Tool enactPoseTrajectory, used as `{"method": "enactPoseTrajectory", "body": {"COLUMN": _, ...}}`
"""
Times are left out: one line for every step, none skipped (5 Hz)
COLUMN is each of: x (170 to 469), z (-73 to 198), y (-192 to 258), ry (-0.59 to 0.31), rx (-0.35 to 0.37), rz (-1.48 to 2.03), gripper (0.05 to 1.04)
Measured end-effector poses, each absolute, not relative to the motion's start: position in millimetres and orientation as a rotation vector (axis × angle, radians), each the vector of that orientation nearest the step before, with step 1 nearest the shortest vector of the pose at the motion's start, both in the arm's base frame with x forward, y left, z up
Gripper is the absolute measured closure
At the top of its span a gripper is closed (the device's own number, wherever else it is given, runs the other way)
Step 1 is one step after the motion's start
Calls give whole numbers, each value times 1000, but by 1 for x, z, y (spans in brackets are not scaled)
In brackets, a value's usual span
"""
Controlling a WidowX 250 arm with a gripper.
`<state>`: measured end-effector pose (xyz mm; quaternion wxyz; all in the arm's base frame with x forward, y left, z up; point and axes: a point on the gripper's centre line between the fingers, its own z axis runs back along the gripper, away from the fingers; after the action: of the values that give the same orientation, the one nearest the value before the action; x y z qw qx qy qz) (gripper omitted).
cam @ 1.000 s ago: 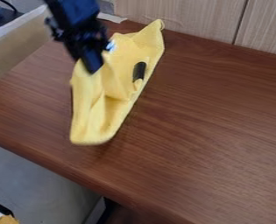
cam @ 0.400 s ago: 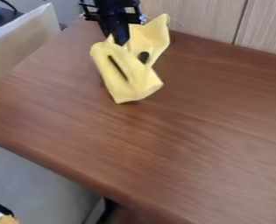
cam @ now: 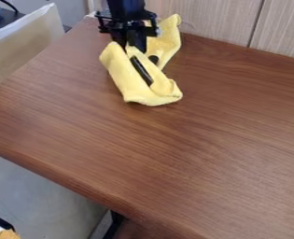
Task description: Fold the cloth from bottom left to top left
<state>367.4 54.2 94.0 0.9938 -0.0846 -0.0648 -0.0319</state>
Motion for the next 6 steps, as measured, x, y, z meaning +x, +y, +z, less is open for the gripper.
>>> {"method": "enactPoseTrajectory", "body": {"x": 366, "z": 93, "y": 54, "ry": -119, "rx": -154, "rz": -70, "gripper": 308}}
{"method": "enactPoseTrajectory", "body": {"x": 363, "z": 90, "y": 54, "ry": -105, "rx": -152, "rz": -67, "gripper": 95}}
{"method": "enactPoseTrajectory", "body": {"x": 362, "z": 95, "y": 54, "ry": -116, "rx": -139, "rz": -67, "gripper": 81}}
{"method": "enactPoseTrajectory", "body": {"x": 361, "z": 104, "y": 54, "ry": -134, "rx": -131, "rz": -71, "gripper": 83}}
{"method": "enactPoseTrajectory", "body": {"x": 356, "z": 117, "y": 53, "ry": -133, "rx": -134, "rz": -73, "gripper": 83}}
{"method": "enactPoseTrajectory", "body": {"x": 350, "z": 151, "y": 51, "ry": -181, "rx": -121, "rz": -63, "gripper": 83}}
